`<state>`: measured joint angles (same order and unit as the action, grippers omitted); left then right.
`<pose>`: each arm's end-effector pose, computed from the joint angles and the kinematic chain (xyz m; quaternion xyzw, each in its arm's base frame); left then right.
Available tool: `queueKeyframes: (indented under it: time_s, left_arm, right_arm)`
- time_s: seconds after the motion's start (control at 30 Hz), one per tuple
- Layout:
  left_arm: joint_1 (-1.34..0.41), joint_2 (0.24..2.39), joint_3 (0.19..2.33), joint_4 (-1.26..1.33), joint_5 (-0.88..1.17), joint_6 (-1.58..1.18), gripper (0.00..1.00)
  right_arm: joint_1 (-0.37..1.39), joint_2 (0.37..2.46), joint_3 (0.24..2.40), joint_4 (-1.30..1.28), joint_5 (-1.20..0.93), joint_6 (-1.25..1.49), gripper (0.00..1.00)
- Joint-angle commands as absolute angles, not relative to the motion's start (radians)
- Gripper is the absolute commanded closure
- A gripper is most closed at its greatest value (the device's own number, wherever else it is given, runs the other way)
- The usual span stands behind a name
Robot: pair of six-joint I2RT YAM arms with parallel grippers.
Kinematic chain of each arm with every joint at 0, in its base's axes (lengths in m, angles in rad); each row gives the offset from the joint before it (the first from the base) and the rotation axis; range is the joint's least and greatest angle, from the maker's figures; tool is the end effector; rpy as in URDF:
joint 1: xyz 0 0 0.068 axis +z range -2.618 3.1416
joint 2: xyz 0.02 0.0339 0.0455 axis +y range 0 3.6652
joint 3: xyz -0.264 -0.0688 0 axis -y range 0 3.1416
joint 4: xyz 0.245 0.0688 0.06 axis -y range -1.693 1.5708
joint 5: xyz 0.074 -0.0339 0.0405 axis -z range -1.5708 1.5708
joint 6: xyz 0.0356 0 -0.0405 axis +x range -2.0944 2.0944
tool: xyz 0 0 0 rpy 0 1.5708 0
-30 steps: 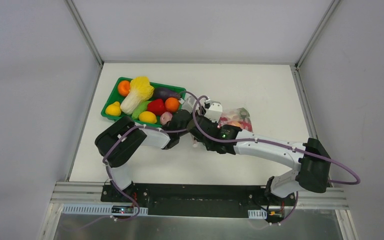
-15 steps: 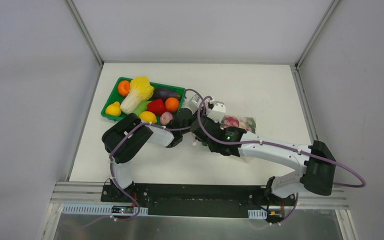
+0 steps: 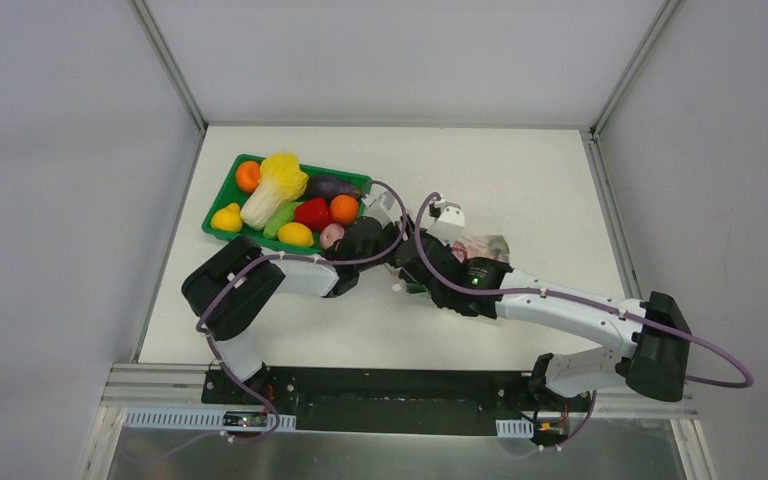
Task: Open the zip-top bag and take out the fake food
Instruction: Pick up the fake fruit from the zipper food storage bag.
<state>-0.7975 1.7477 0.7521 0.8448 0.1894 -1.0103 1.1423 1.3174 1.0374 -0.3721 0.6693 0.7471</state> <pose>0.2451 -0.2607 0.1841 -0.0189 0.7572 -0.5542 0.3450 0.1393 0.2518 0.2972 -0.0234 0.8587 0.1668 0.4839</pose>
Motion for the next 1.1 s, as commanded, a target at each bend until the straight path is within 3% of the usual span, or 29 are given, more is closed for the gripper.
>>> queueKeyframes:
  time_s: [0.0, 0.27, 0.63, 0.7, 0.8, 0.87, 1.07]
  left_arm:
    - [-0.796, 1.704, 0.754, 0.760, 0.134, -0.942, 0.39]
    - [-0.799, 1.778, 0.780, 0.895, 0.255, -0.967, 0.23]
    - [-0.803, 1.851, 0.798, 1.109, 0.402, -1.049, 0.21]
    - [-0.802, 1.858, 0.793, 1.107, 0.393, -1.054, 0.21]
    - [-0.801, 1.857, 0.784, 1.083, 0.377, -1.042, 0.21]
    - [-0.799, 1.854, 0.782, 1.063, 0.373, -1.032, 0.22]
    - [-0.796, 1.843, 0.781, 1.023, 0.372, -1.007, 0.20]
  right_arm:
    - [1.134, 1.289, 1.015, -0.338, 0.662, 0.713, 1.00]
    - [1.135, 1.324, 1.009, -0.290, 0.585, 0.673, 1.00]
    - [1.135, 1.382, 1.043, -0.285, 0.534, 0.648, 1.00]
    - [1.135, 1.371, 1.048, -0.309, 0.555, 0.660, 0.90]
    - [1.131, 1.347, 1.077, -0.387, 0.574, 0.662, 0.64]
    - [1.129, 1.330, 1.107, -0.457, 0.588, 0.665, 0.53]
    - [1.060, 1.226, 1.163, -0.664, 0.608, 0.680, 0.44]
